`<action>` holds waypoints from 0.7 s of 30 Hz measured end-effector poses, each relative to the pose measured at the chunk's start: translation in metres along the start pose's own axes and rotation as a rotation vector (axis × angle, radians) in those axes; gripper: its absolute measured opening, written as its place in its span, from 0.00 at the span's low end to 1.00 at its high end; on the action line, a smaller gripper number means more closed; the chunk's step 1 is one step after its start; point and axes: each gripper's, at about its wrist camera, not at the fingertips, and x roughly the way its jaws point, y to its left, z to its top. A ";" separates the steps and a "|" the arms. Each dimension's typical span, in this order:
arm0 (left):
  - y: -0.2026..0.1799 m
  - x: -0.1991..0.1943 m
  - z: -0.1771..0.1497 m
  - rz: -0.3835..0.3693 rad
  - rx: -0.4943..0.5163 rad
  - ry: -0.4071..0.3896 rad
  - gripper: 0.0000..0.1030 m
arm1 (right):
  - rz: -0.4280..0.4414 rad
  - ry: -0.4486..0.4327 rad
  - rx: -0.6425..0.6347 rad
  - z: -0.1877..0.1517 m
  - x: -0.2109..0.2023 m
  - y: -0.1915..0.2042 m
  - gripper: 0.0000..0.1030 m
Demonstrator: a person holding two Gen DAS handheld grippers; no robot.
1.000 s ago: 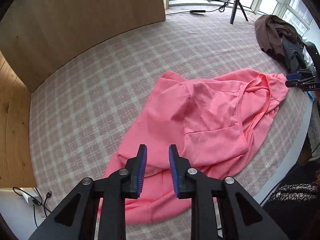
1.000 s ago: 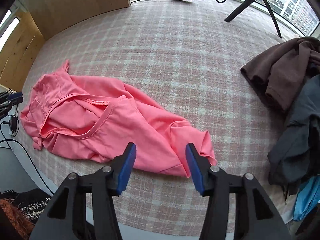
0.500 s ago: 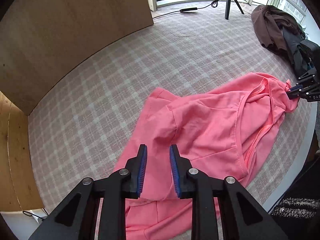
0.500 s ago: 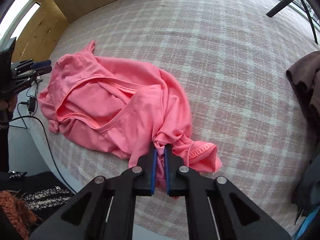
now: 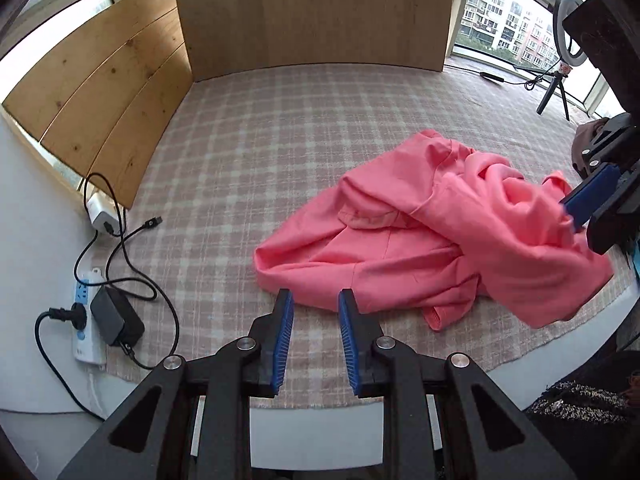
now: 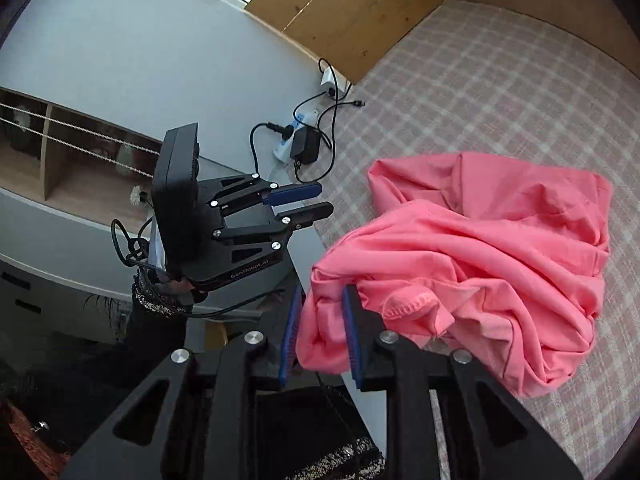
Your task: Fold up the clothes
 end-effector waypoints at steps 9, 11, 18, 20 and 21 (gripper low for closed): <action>-0.062 0.029 -0.039 -0.070 -0.129 0.057 0.30 | -0.603 0.009 -0.203 0.040 -0.025 -0.092 0.54; -0.072 0.041 -0.037 -0.040 -0.135 0.083 0.30 | -0.581 0.079 -0.211 0.052 0.002 -0.114 0.54; -0.091 0.069 -0.035 0.003 -0.145 0.138 0.27 | -0.632 0.177 -0.370 0.068 0.072 -0.122 0.54; -0.094 0.074 -0.038 -0.004 -0.141 0.150 0.02 | -0.604 0.184 -0.343 0.065 0.077 -0.127 0.43; -0.094 0.073 -0.039 -0.015 -0.147 0.147 0.02 | -0.575 0.181 -0.321 0.065 0.077 -0.129 0.25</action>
